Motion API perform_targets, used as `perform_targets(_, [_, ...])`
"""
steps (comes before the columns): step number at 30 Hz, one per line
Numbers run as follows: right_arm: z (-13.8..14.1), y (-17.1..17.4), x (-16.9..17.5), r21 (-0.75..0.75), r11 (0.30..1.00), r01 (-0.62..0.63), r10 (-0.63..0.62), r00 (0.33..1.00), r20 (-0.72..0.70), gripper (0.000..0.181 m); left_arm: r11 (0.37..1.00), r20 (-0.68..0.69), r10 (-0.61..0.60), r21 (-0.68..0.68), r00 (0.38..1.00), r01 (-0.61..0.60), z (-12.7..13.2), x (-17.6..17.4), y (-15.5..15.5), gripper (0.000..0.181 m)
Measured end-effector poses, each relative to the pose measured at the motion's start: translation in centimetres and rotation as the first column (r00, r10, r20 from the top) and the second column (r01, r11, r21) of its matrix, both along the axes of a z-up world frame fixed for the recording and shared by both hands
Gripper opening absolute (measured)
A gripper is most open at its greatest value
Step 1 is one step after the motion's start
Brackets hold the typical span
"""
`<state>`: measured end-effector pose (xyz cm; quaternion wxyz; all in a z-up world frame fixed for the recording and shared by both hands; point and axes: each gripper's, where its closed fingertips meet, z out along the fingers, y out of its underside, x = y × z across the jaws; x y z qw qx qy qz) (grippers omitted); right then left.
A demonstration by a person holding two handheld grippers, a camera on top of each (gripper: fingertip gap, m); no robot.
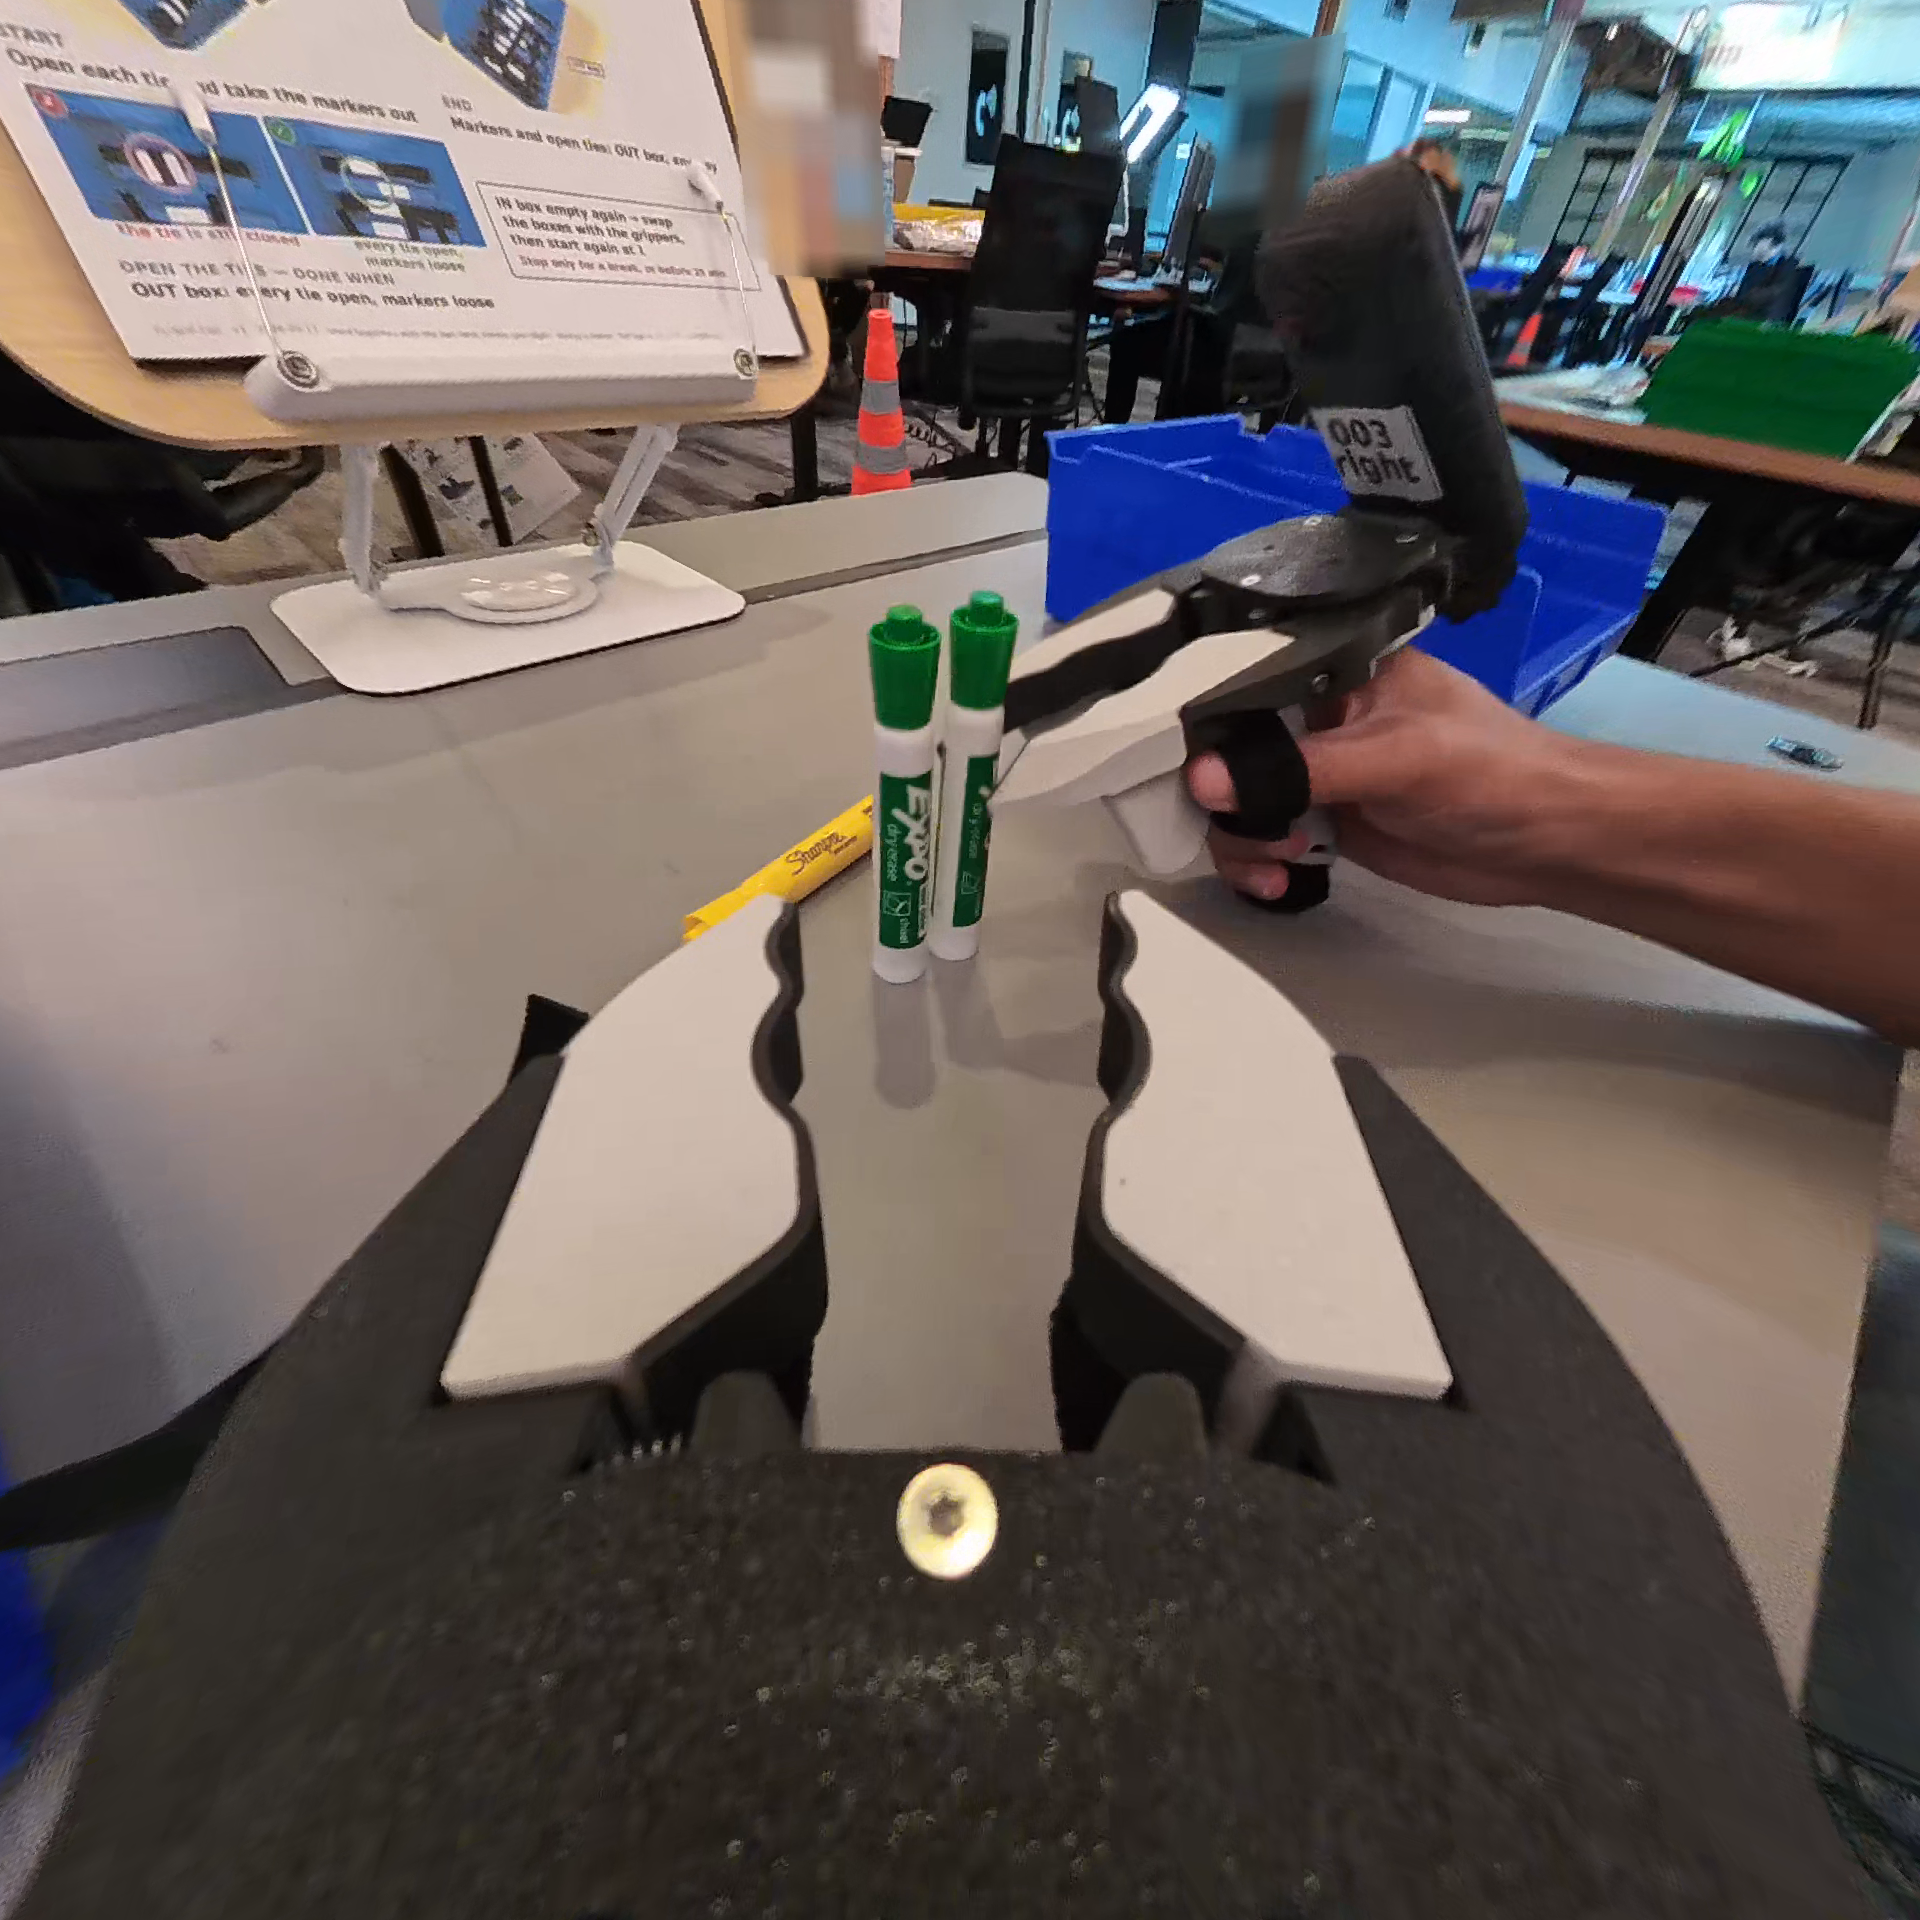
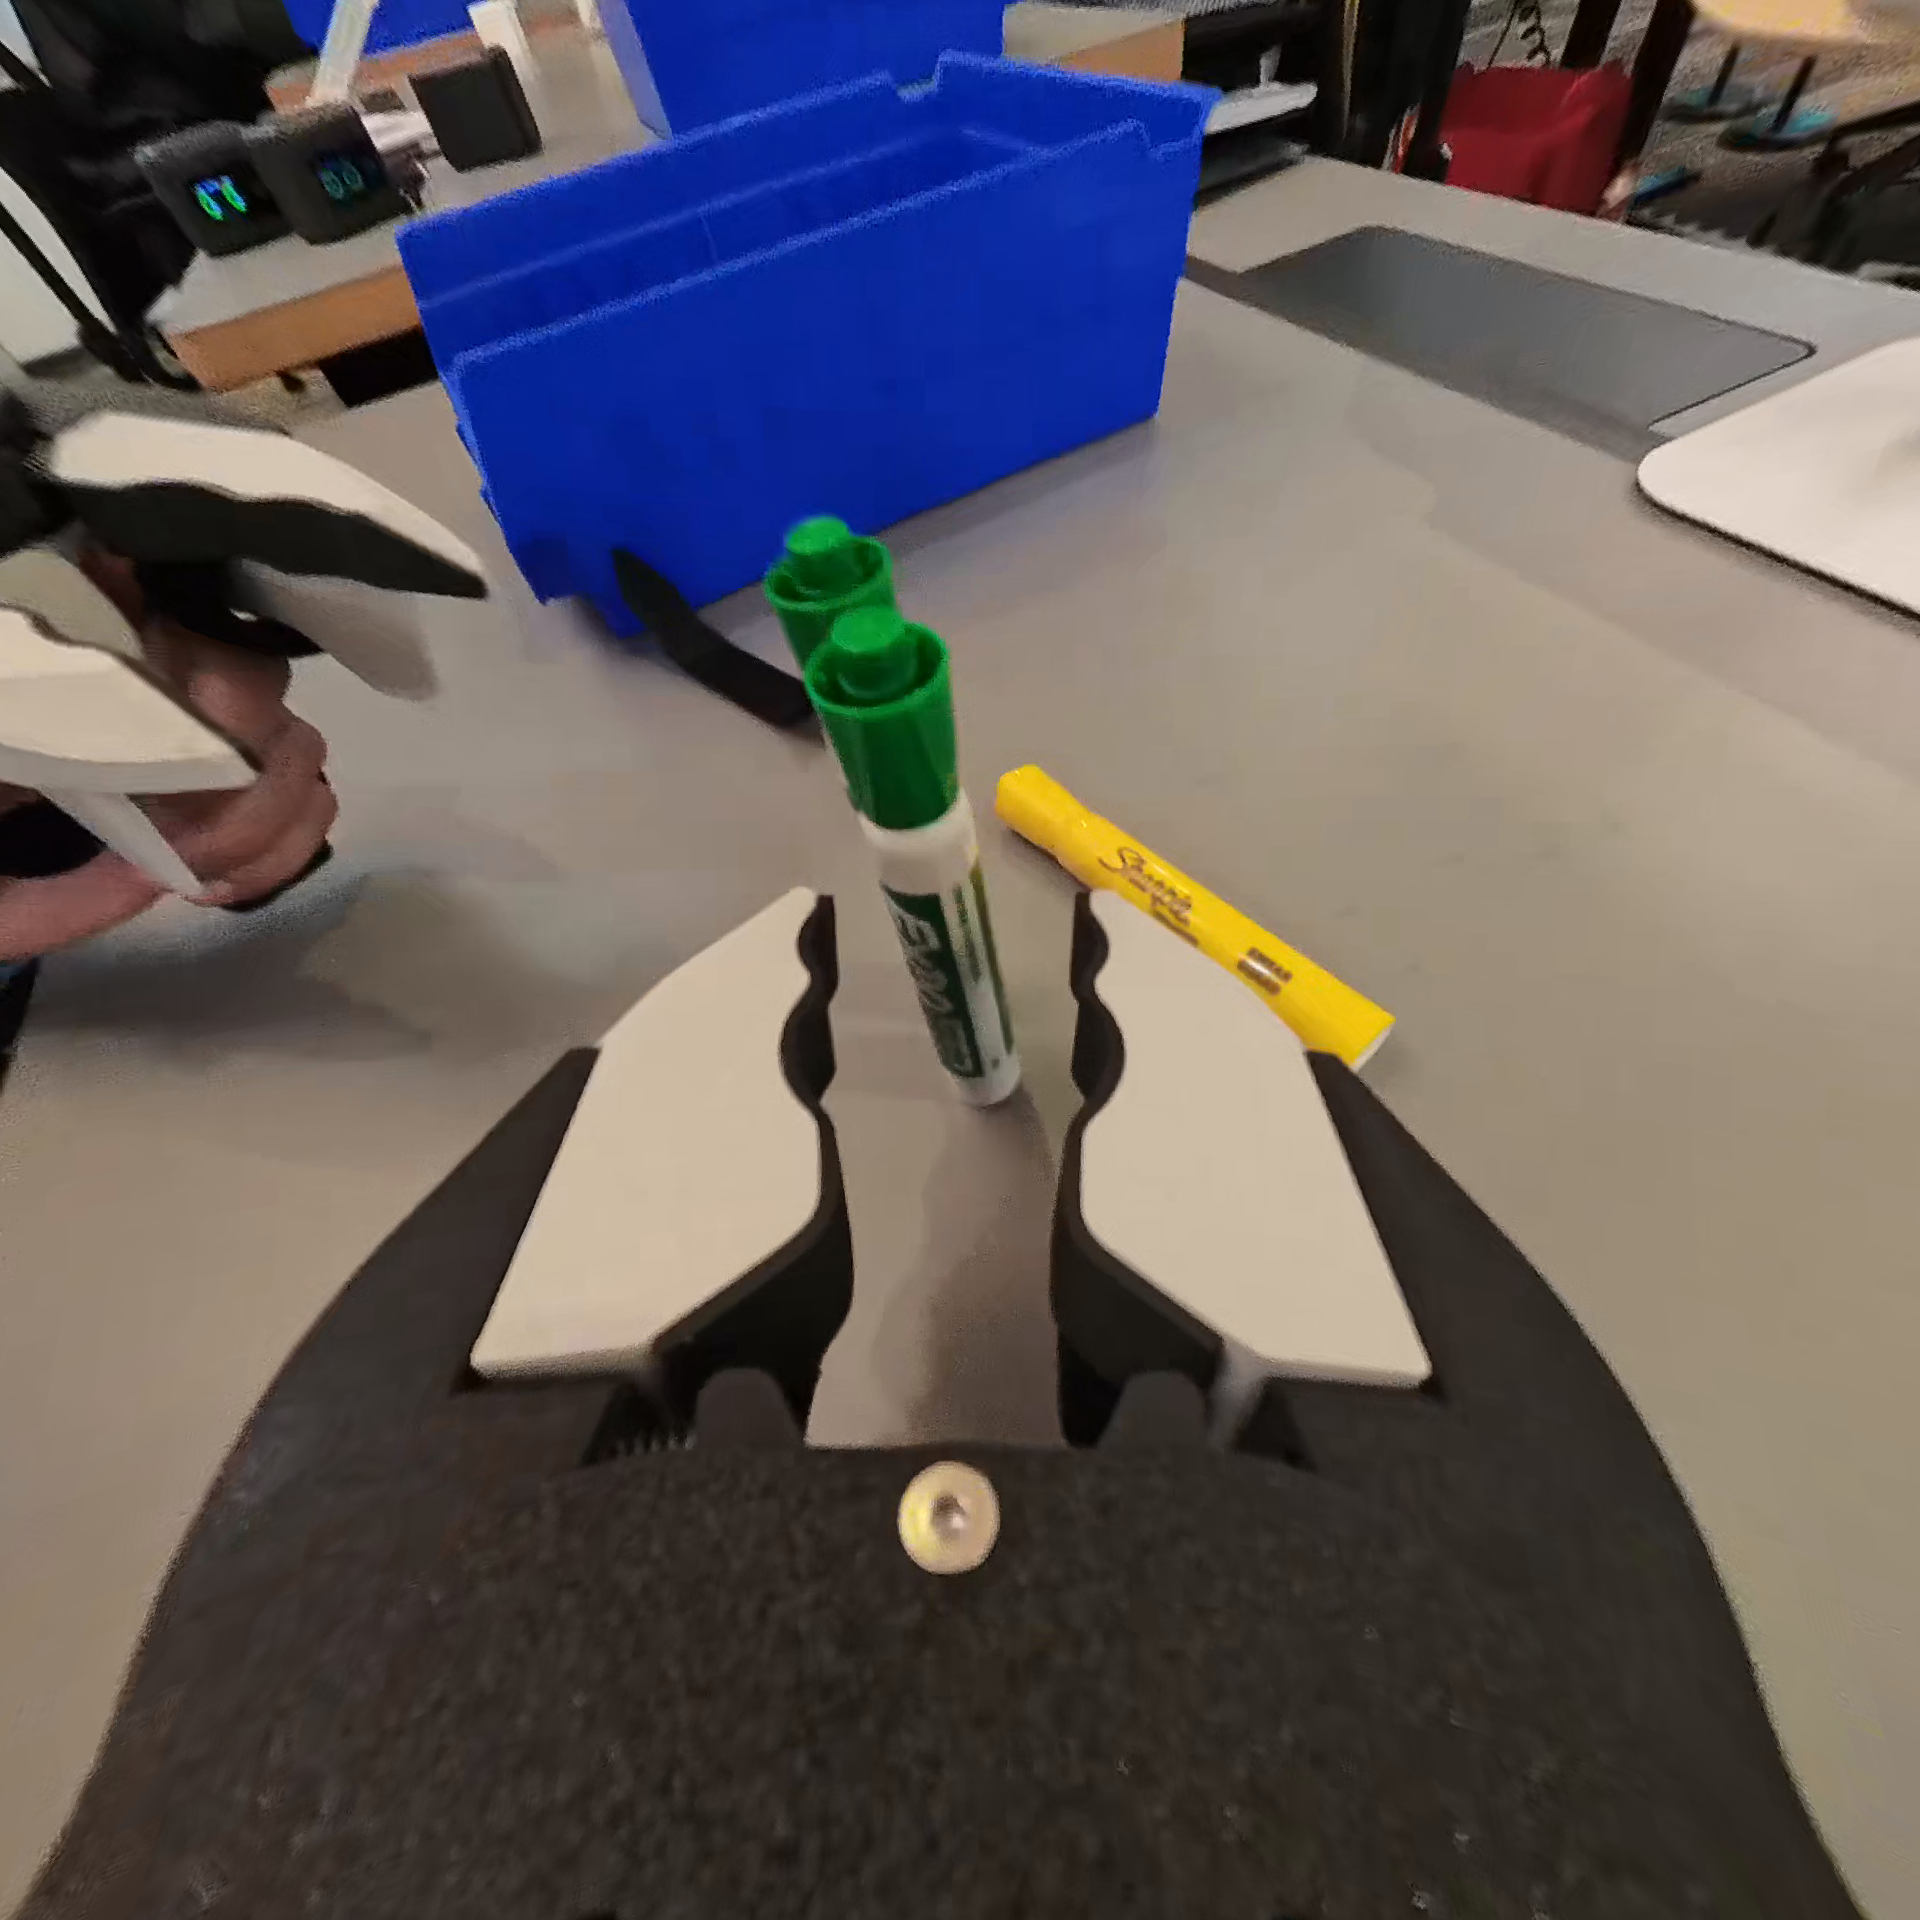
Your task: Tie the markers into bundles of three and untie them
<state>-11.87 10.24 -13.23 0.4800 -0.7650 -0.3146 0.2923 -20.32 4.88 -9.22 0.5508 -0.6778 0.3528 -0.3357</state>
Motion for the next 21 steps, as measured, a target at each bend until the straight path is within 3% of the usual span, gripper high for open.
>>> perform_targets(3, [-0.8, 0.0, -0.1, -0.015, 1.0, -0.023, 0.023, 0.999, 0.033, 0.017, 1.0, -0.026, -0.013, 0.007, 1.0, 0.013, -0.3, 0.4, -0.4, 0.054])
perform_targets(21, [-1.1, 0.0, 0.3, 0.003, 1.0, -0.021, 0.021, 0.996, 0.089, 0.017, 1.0, -0.093, -0.014, -0.006, 0.996, 0.013, -1.8, 0.8, -0.3, 0.054])
